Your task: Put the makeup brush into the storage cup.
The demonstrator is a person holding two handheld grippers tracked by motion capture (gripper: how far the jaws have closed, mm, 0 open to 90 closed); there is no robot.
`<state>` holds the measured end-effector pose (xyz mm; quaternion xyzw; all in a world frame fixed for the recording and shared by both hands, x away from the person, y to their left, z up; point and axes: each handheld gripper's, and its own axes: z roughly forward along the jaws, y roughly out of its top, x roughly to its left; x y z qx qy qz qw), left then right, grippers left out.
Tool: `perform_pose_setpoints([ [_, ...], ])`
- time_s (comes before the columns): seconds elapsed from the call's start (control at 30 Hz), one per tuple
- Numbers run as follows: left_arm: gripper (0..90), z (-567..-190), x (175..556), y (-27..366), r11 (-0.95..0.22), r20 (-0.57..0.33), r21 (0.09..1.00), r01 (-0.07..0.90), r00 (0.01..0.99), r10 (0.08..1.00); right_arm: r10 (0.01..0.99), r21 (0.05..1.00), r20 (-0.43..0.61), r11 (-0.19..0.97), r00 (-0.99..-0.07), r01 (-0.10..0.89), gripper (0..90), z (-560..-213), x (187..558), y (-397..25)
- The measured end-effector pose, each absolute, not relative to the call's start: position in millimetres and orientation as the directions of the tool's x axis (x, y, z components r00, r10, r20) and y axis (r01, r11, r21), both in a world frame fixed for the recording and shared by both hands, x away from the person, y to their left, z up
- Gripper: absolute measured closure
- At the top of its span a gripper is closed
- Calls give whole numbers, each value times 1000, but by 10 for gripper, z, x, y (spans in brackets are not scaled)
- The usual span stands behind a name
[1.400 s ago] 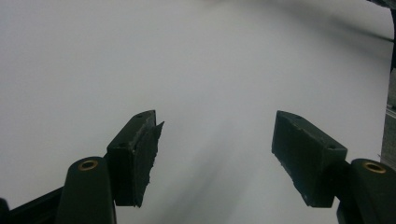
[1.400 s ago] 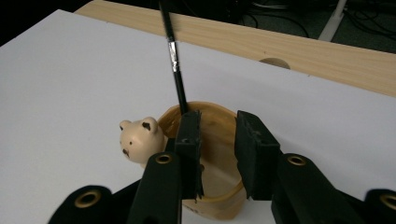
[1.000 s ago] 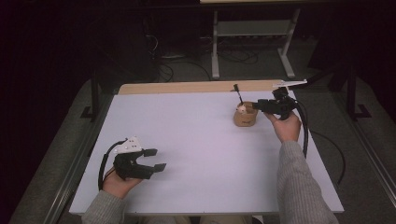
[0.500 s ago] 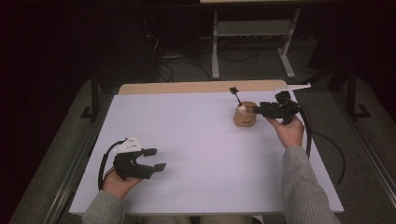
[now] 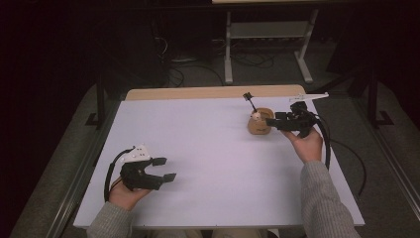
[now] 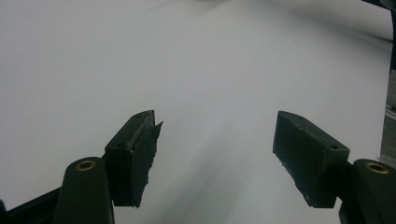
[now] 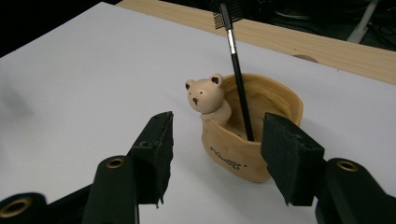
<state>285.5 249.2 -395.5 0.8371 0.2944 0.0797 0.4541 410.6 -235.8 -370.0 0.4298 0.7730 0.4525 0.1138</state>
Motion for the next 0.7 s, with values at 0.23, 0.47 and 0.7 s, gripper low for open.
perform_pose_setpoints([
  [0.23, 296, -3952, 2858, 2495, -416, -123, 812, 409, 817, 564, 760, 801, 197, 239, -620, 548, 400, -3717, 4014, -2331],
  [0.47, 296, -3947, 2860, 2500, -422, -118, 811, 406, 819, 562, 745, 808, 193, 249, -638, 535, 390, -3743, 3931, -2322],
  [0.7, 294, -3951, 2864, 2509, -424, -119, 807, 411, 817, 565, 732, 809, 193, 258, -654, 528, 374, -3788, 3819, -2303],
])
